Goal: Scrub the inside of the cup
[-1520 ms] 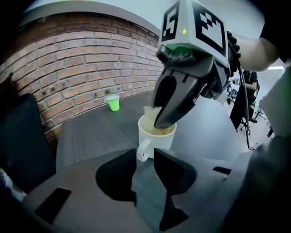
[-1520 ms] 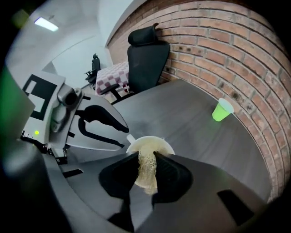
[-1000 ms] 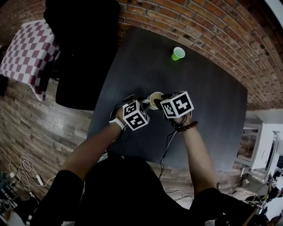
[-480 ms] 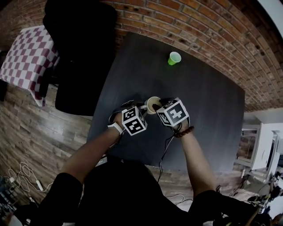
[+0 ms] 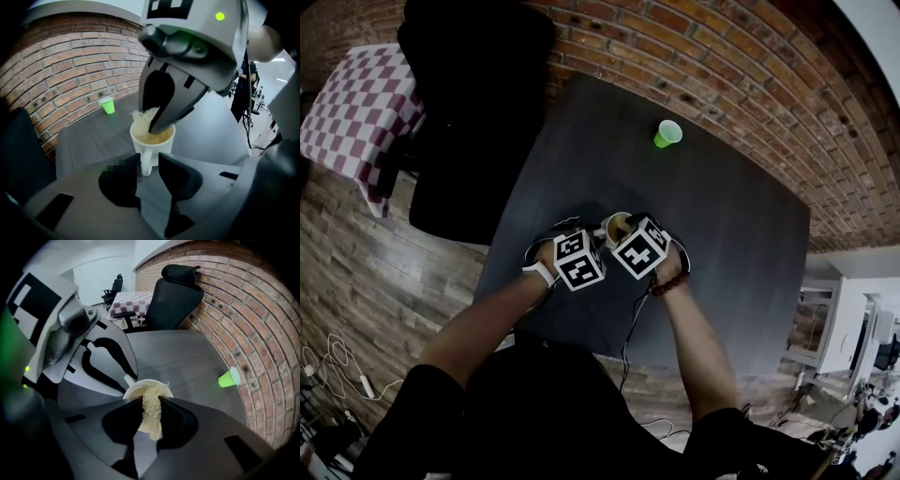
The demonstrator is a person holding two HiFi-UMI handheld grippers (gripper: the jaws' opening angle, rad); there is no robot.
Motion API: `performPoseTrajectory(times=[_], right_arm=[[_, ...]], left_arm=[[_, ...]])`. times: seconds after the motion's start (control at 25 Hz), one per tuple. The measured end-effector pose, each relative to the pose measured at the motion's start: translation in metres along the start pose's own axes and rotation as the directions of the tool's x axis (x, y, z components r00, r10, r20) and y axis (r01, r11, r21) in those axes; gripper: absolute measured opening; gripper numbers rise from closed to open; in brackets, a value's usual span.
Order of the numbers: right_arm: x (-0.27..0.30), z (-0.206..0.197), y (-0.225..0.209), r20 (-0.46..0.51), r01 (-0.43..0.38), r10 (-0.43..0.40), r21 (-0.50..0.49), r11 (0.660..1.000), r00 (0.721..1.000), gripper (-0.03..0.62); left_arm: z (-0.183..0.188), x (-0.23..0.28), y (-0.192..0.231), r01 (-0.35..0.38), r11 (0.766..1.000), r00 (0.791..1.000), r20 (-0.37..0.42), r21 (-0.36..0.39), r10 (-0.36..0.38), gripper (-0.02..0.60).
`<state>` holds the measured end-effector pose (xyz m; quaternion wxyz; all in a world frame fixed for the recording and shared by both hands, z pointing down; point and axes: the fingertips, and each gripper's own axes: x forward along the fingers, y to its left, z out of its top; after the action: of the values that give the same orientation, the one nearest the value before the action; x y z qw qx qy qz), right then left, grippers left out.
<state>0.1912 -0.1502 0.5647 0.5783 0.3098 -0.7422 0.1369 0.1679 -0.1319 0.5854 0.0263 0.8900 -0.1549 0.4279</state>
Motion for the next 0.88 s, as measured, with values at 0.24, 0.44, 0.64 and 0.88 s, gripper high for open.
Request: performPoseTrajectory(times=[0.24,0.44,0.64,0.88], right_arm=[[-0.064,0.006,-0.015,0.144,0.099,-0.106,0.051,0.994,0.984,0.091],[-0.124,0.022,-0.036,0.266,0.153,-0.184,0.131,0.979,0.946,0.091],[-0.09,0.019,-0.008,0.174,0.09,-0.098,0.051,0.995,0.98,0.091],[-0.01,0.0,0.017,-0.013,0.05,-0.05,-0.018,0.999,0.999,0.091]], left_arm=[[-0.005,-0.002,-0.002,0.004,1.0,1.0,0.003,-0.029,-0.004,0.127],[-0.005,-0.008,0.001,-0.002,0.999,1.0,0.01,-0.034,0.002,0.127],[-0.003,-0.015,-0.001,-0.002,0.999,1.0,0.014,-0.032,0.003,0.127],[-0.011,-0.014,-0.002,-0.007,0.999,1.0,0.005,-0.052,0.007,0.127]])
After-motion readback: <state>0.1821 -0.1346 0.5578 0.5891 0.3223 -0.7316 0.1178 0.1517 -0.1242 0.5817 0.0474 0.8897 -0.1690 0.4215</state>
